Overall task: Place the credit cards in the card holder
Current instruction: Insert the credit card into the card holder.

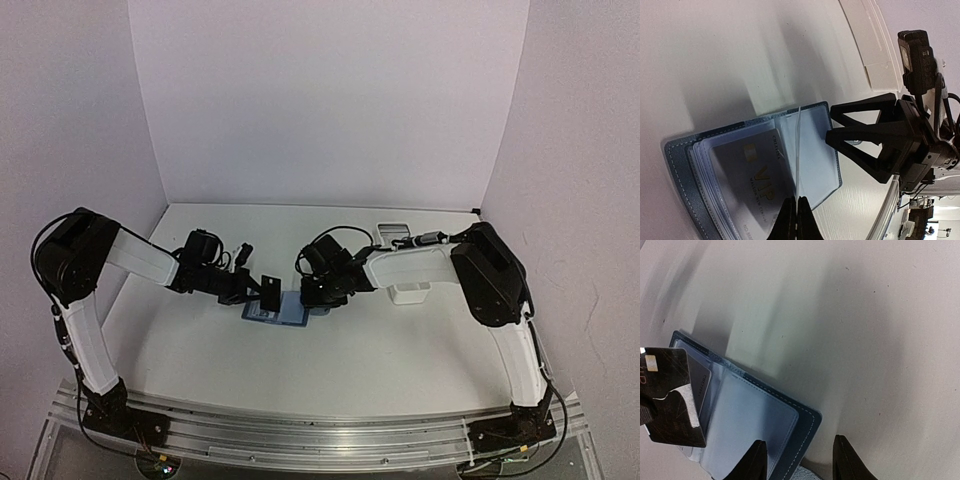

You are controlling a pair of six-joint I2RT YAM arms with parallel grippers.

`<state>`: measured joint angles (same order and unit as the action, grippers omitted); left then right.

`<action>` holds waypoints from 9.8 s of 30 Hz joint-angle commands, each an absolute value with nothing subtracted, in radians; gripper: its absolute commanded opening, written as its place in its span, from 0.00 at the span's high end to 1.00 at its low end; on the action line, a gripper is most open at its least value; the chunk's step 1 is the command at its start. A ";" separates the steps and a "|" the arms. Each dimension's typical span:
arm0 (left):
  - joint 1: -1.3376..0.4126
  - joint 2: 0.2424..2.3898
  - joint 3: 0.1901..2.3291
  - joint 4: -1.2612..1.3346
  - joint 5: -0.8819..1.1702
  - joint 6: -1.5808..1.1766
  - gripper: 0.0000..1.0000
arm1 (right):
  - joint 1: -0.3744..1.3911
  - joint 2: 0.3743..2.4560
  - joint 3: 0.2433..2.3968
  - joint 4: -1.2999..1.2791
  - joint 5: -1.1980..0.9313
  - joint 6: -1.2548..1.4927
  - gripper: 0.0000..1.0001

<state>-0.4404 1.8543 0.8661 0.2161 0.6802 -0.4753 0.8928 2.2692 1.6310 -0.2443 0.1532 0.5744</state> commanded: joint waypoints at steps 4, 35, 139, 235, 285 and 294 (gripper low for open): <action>-0.450 1.896 0.908 0.224 0.629 -0.419 1.00 | 0.895 2.304 1.652 -0.233 0.145 0.538 0.58; -0.464 1.967 0.850 0.302 0.758 -0.625 1.00 | 0.894 2.294 1.553 -0.140 0.073 0.652 0.63; -0.450 1.870 0.756 0.376 0.669 -0.575 1.00 | 0.729 2.293 1.208 0.499 -0.475 1.039 1.00; -0.522 2.013 1.171 -0.358 0.781 -0.461 0.47 | 0.727 2.267 1.185 0.561 -0.433 1.030 1.00; -0.402 1.852 0.835 -0.043 0.688 -0.532 0.53 | 0.846 2.221 1.685 -0.299 -0.047 0.835 0.56; -0.406 1.857 0.801 -0.005 0.678 -0.558 0.55 | 0.855 2.243 1.645 -0.311 -0.054 0.866 0.58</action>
